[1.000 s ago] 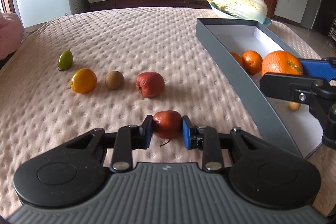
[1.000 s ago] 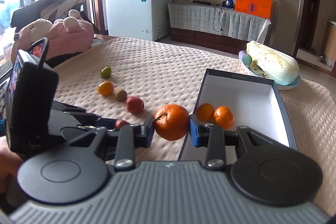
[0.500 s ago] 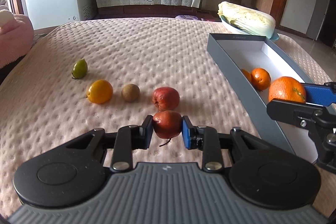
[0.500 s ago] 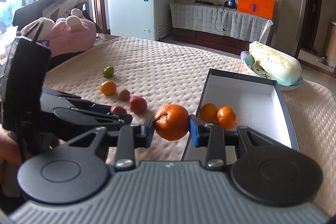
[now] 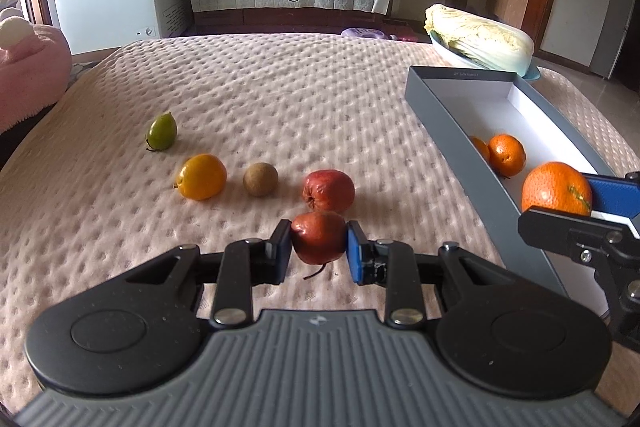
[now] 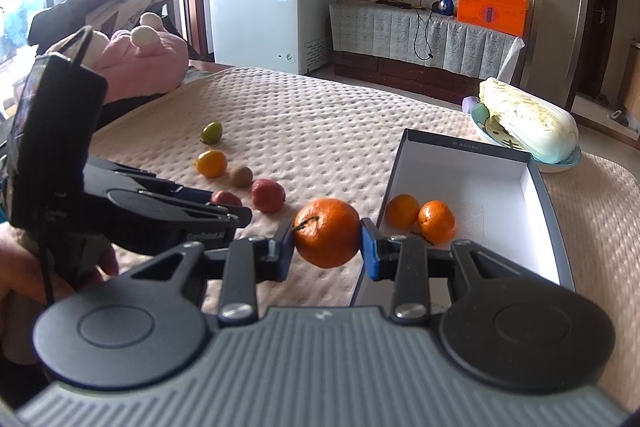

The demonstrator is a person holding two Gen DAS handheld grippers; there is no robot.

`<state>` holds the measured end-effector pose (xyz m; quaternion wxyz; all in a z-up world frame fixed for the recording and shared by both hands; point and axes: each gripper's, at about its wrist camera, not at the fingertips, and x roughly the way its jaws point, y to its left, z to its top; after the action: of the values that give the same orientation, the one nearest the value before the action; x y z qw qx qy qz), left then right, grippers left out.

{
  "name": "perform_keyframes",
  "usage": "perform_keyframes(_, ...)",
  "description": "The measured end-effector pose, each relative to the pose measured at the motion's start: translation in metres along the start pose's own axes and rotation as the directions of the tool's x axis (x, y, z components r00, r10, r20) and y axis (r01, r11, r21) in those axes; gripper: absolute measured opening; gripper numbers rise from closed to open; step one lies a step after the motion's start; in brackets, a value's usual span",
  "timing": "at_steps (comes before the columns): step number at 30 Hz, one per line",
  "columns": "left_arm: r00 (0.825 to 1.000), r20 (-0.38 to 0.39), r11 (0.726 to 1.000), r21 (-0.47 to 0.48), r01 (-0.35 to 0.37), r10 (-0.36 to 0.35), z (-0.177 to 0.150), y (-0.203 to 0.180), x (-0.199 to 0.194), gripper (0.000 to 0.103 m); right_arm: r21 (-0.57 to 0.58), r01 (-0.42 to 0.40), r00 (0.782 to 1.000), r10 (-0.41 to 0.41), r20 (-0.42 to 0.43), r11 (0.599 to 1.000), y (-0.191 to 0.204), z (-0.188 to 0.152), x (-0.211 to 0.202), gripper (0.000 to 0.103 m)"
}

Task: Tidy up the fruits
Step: 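Carry the red apple into the box and open the left tool while right carries orange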

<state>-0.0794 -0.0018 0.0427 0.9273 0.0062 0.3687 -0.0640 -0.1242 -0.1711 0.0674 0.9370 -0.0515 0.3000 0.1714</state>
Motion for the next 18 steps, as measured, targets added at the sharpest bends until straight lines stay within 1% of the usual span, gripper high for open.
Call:
perform_keyframes(10,1.000,0.006,1.000,0.016,0.002,-0.002,0.003,-0.007,-0.003,0.033,0.019,0.038,0.999,-0.038,-0.001,0.999,-0.006,0.000,-0.003,0.038)
perform_keyframes(18,1.000,0.011,0.999,0.031,0.005,-0.005,0.003,-0.014,-0.004,0.033,0.037,0.048,0.999,-0.048,0.011,0.998,-0.012,0.001,-0.009,0.038)
